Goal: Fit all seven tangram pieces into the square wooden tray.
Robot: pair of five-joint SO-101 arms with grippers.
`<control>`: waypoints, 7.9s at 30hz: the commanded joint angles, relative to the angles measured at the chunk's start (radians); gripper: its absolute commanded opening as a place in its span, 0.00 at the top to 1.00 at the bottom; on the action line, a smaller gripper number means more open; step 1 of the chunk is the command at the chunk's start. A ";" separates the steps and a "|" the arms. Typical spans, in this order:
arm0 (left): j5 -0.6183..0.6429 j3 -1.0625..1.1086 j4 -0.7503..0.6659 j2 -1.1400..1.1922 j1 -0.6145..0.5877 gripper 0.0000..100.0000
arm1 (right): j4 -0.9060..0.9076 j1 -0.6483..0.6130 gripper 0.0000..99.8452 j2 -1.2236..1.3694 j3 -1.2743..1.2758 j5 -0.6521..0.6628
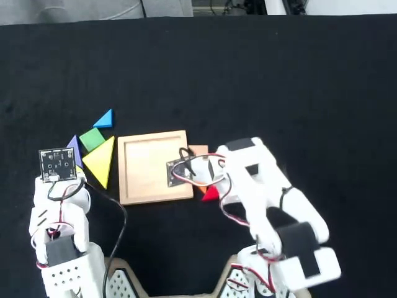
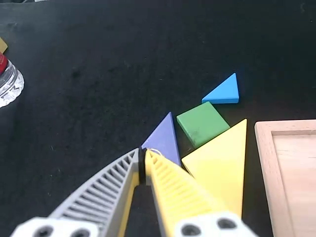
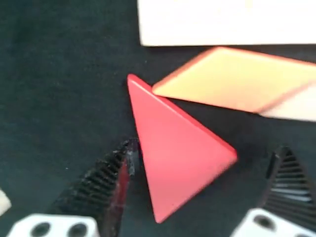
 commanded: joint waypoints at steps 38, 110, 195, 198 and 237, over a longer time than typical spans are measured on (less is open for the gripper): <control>0.006 0.019 -0.018 -0.006 -0.007 0.97 | 0.091 0.020 0.59 0.139 -0.153 0.009; 0.003 0.019 -0.018 -0.006 -0.008 0.97 | 0.068 -0.242 0.83 -0.329 -0.191 -0.456; 0.008 0.012 -0.021 -0.008 -0.070 0.97 | -0.241 -0.348 0.97 0.254 -0.547 -0.825; 0.009 0.010 -0.023 -0.008 -0.081 0.97 | -0.324 -0.345 0.99 0.305 -0.564 -0.925; 0.009 0.019 -0.049 -0.008 -0.079 0.97 | 0.071 -0.370 0.99 0.295 -0.665 -0.743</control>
